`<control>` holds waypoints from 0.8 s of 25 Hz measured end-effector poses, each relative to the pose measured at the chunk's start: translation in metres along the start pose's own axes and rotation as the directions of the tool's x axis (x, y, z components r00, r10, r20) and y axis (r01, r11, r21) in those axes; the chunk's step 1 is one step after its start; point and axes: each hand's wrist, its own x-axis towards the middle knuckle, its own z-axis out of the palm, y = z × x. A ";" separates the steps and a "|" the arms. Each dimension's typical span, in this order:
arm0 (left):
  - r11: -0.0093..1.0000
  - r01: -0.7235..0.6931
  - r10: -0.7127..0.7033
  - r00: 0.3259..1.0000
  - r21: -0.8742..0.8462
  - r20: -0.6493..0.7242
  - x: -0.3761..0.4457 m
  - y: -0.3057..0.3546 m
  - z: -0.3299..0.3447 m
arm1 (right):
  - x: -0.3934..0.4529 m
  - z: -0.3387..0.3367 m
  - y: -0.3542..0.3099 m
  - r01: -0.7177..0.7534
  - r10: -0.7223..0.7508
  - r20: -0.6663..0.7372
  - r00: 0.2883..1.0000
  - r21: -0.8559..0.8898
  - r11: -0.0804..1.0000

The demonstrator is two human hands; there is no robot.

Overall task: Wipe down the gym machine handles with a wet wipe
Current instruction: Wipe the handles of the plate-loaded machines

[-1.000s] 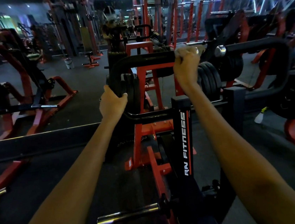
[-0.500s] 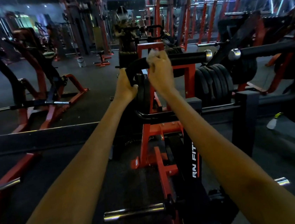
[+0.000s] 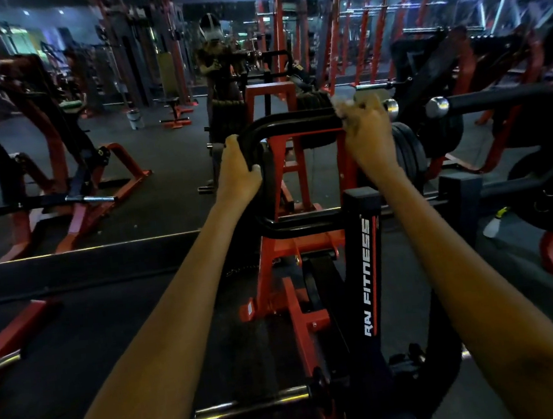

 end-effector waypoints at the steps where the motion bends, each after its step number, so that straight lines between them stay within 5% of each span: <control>1: 1.000 0.001 -0.001 1.000 -0.018 -0.003 -0.001 0.000 0.000 | 0.002 -0.005 0.010 -0.062 0.062 -0.040 0.997 -0.001 0.998; 6: 0.999 -0.037 0.039 0.997 -0.034 0.062 0.001 -0.005 -0.003 | 0.005 -0.008 0.006 -0.307 0.309 -0.170 0.936 0.041 0.951; 14: 0.996 -0.080 0.086 0.986 -0.046 0.140 0.008 -0.016 -0.006 | 0.002 0.025 -0.054 -0.165 0.166 -0.082 0.983 0.010 0.986; 20: 0.987 -0.143 0.160 0.944 -0.079 0.288 0.009 -0.024 -0.014 | -0.009 0.033 -0.060 -0.263 0.283 -0.181 0.942 0.131 0.956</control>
